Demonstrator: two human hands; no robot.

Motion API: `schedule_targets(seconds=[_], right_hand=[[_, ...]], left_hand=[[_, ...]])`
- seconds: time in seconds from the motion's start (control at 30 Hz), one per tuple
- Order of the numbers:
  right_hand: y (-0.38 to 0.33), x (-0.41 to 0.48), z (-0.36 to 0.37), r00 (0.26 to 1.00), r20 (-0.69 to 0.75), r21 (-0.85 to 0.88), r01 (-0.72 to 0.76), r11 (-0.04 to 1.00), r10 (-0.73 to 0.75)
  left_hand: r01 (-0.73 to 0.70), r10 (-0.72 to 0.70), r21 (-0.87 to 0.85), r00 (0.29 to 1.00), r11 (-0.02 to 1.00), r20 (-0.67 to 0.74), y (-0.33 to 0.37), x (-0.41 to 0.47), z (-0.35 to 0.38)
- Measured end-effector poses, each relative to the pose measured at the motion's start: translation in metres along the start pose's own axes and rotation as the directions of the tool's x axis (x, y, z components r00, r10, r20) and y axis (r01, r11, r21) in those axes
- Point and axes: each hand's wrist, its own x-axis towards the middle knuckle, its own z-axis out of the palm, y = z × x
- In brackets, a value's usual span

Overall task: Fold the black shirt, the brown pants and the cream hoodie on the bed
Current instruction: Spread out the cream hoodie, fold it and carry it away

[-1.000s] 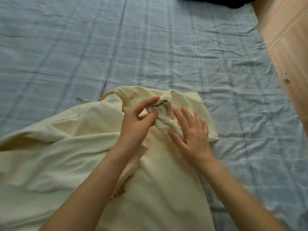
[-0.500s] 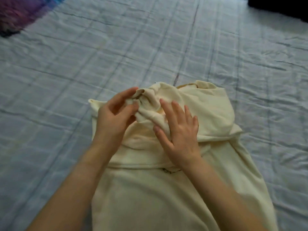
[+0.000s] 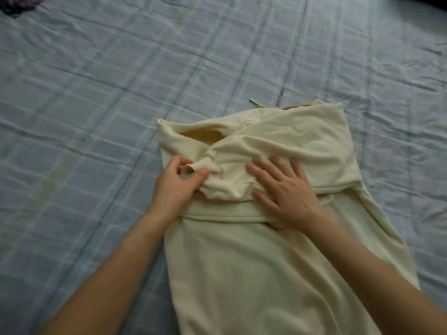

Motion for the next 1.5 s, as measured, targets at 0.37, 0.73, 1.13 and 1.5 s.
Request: schedule_targets(seconds=[0.37, 0.73, 1.13, 1.5], right_hand=[[0.050, 0.039, 0.014, 0.990, -0.070, -0.041, -0.127, 0.991, 0.124], [0.074, 0.072, -0.018, 0.998, -0.065, 0.043, -0.011, 0.999, 0.014], [0.137, 0.169, -0.062, 0.897, 0.437, -0.096, 0.119, 0.988, -0.065], [0.136, 0.139, -0.048, 0.983, 0.174, 0.016, 0.058, 0.998, -0.060]], left_hand=[[-0.579, 0.431, 0.770, 0.787, 0.268, 0.442, 0.006, 0.017, 0.065], [-0.650, 0.502, 0.696, 0.731, 0.307, 0.461, 0.064, 0.055, 0.055], [-0.505, 0.072, 0.597, 0.797, 0.623, 0.599, 0.062, 0.145, 0.047], [-0.552, 0.203, 0.577, 0.804, 0.601, 0.558, 0.042, 0.133, 0.039]])
